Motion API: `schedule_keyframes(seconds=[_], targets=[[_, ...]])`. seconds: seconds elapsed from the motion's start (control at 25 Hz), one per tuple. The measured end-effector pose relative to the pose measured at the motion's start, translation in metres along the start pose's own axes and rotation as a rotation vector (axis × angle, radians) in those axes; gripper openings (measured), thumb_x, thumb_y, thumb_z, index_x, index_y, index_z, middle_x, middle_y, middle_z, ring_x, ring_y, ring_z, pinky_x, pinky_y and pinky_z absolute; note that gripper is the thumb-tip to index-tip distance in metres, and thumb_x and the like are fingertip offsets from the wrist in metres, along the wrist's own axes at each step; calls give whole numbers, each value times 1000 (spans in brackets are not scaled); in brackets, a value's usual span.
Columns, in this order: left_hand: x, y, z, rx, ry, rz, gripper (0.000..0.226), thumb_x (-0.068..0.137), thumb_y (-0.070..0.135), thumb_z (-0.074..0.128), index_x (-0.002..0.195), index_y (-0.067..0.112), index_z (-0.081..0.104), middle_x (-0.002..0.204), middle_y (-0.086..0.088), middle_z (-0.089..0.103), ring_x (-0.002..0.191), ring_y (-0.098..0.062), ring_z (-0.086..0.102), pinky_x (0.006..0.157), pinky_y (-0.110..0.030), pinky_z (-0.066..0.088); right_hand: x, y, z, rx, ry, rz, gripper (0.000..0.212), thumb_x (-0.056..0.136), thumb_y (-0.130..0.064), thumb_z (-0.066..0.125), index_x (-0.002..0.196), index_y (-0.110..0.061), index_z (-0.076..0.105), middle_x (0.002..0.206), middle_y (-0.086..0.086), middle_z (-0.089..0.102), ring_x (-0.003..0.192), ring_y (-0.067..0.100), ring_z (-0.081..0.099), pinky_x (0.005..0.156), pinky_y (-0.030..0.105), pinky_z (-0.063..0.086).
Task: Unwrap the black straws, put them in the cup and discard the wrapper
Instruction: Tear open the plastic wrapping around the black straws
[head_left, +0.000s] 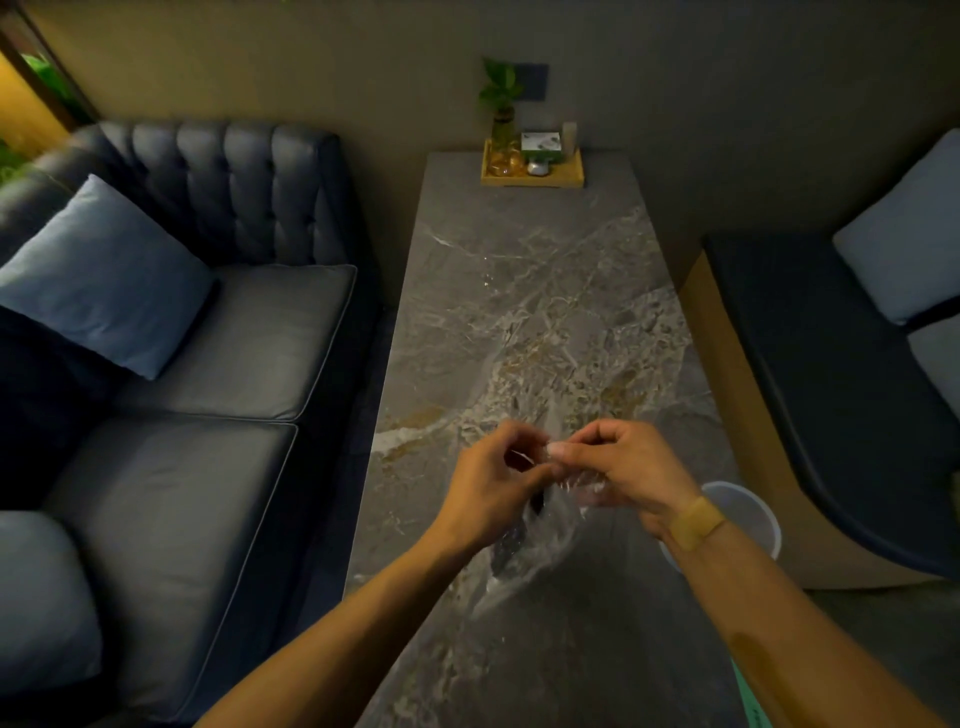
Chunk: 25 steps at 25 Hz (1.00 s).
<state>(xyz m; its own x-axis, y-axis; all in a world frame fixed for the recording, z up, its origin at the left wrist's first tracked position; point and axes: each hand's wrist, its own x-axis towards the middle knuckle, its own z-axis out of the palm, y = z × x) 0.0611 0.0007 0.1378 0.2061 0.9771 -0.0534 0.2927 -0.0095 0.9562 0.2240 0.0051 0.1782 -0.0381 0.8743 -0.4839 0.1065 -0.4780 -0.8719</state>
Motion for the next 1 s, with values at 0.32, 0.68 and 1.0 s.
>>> schedule_keyframes(seconds=[0.32, 0.68, 1.0], targets=[[9, 3, -3, 29, 60, 52, 5, 82, 14, 75, 85, 16, 71, 77, 3, 71, 70, -6, 64, 64, -16, 50, -3, -4, -6, 104, -41, 47, 20, 73, -26, 80, 75, -16, 63, 63, 1, 68, 58, 9, 64, 51, 26, 54], [18, -2, -34, -85, 108, 30, 18, 84, 10, 73, 89, 27, 71, 79, 17, 71, 70, 3, 63, 65, -12, 50, -10, -11, -32, 6, 227, -96, 18, 80, -20, 75, 77, -12, 59, 63, 2, 62, 51, 9, 62, 48, 28, 52], [20, -8, -38, 106, 40, 78, 25, 87, 13, 69, 105, 30, 66, 84, 8, 68, 79, -4, 64, 73, -20, 54, -3, 13, -30, -743, 333, -615, 31, 78, -14, 75, 103, -28, 61, 107, -4, 57, 93, 7, 53, 82, 19, 45]])
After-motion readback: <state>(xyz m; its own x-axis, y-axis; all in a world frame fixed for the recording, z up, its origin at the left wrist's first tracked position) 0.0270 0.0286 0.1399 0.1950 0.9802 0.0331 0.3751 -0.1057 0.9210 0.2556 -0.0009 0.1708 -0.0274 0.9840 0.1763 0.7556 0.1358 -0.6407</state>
